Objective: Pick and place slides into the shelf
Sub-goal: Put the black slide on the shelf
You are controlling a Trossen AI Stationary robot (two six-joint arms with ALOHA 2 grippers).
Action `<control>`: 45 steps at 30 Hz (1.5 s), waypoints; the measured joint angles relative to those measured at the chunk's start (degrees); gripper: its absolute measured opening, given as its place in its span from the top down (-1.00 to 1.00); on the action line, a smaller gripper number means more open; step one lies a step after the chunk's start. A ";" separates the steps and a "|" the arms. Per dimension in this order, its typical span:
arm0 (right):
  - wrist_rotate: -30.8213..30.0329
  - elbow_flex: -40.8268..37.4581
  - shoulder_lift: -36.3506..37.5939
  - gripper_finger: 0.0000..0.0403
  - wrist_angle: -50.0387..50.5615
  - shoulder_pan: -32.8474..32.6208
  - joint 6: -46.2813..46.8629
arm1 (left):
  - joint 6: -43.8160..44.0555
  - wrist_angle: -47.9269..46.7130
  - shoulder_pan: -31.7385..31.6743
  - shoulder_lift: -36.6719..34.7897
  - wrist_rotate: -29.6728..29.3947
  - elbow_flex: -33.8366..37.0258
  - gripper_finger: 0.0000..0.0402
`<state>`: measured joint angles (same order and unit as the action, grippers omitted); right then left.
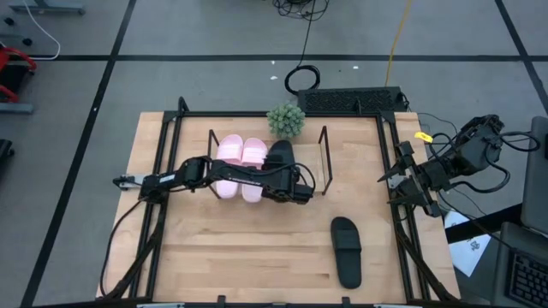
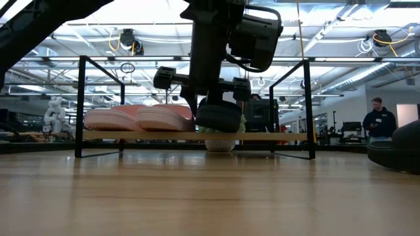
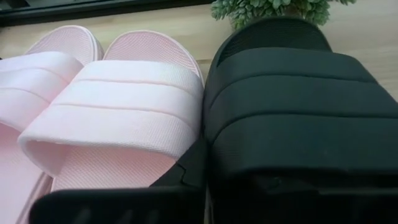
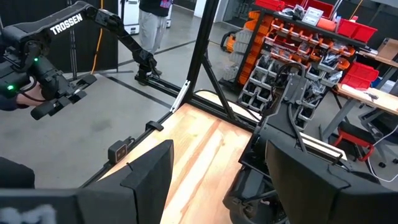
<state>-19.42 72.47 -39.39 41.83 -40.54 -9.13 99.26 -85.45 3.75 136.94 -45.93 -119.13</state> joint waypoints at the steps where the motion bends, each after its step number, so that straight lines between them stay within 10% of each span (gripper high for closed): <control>1: 0.00 0.00 -0.01 -0.23 -0.01 0.00 0.02 | 0.02 0.00 0.00 0.00 0.06 0.00 0.70; 45: 0.02 -0.02 -0.01 -0.23 0.01 -0.01 0.09 | -0.87 0.61 -0.83 0.04 0.90 0.04 0.56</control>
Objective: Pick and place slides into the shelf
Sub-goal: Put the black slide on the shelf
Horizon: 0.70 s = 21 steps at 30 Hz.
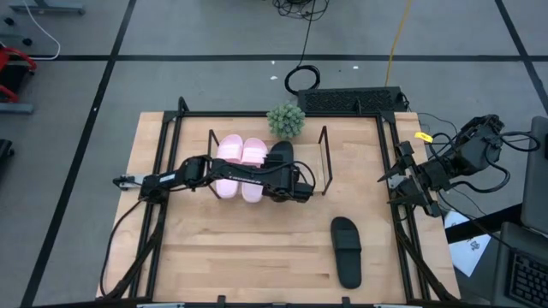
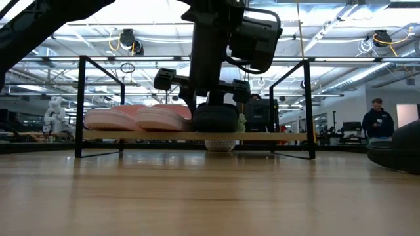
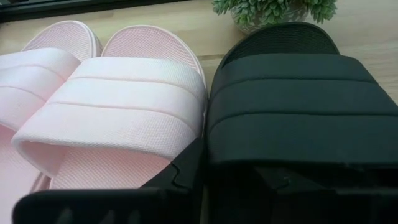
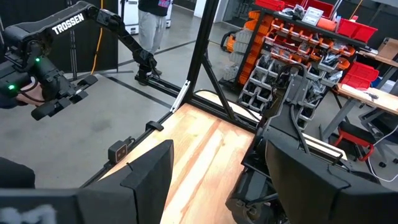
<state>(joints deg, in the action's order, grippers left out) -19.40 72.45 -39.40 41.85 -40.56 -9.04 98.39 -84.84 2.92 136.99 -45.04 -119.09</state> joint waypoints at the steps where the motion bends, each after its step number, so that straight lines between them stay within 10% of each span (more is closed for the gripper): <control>1: 0.00 0.00 0.00 -0.23 0.00 0.02 0.00 | 0.04 0.11 0.00 0.00 0.00 0.00 0.56; 21: 0.00 0.00 0.01 -0.23 0.06 0.00 1.28 | 0.74 0.88 -0.02 -0.11 0.27 0.00 0.56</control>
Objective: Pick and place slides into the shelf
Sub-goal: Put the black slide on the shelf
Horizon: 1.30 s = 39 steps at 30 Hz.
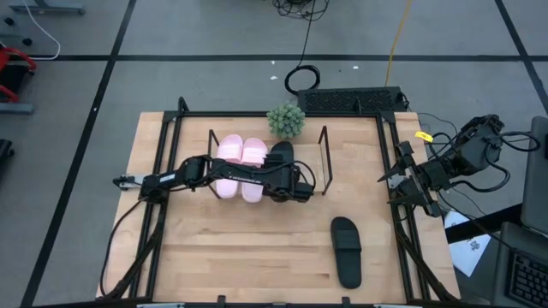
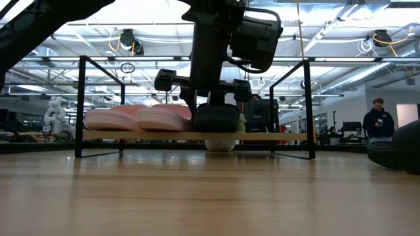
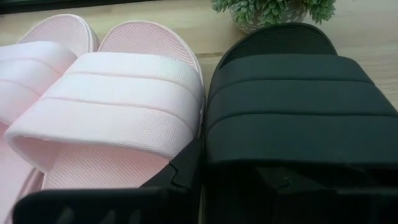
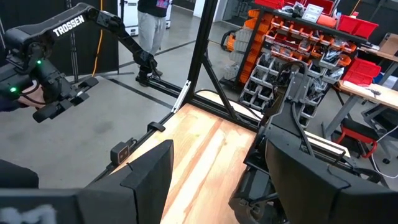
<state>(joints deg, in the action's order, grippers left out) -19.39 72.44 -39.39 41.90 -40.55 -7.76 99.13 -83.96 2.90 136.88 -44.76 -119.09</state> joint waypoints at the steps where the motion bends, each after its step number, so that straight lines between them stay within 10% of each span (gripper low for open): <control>1: 0.02 0.00 -0.01 -0.23 0.01 0.02 0.01 | 0.02 -0.09 0.00 -0.02 0.19 0.00 0.56; 39: 0.02 0.00 0.00 -0.23 0.38 0.01 1.04 | -1.46 -2.76 0.70 -0.26 2.35 -3.48 0.56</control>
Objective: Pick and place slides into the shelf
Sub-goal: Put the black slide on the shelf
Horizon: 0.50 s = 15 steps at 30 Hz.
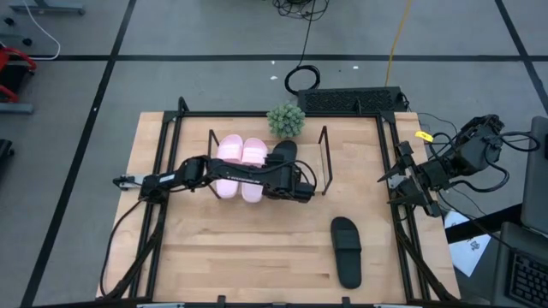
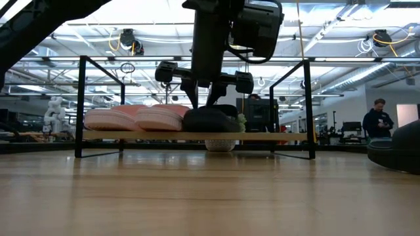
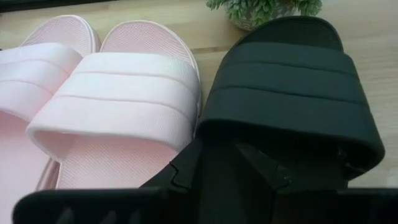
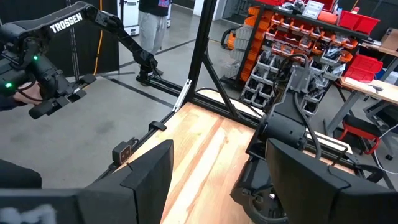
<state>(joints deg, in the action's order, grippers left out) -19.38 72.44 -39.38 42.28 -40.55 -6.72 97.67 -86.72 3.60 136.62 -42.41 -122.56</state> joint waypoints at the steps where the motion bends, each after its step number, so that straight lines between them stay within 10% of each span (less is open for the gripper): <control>1: 0.00 0.00 -0.01 -0.23 0.00 0.00 0.00 | 0.02 0.00 0.02 0.00 0.00 0.00 0.56; 15: 0.00 0.00 0.01 -0.23 0.00 0.01 -0.09 | 0.12 -0.02 1.57 0.04 -0.02 0.00 0.56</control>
<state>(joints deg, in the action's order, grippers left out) -19.38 72.44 -39.38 42.28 -40.54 -6.81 97.79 -86.74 5.17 136.66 -42.44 -122.56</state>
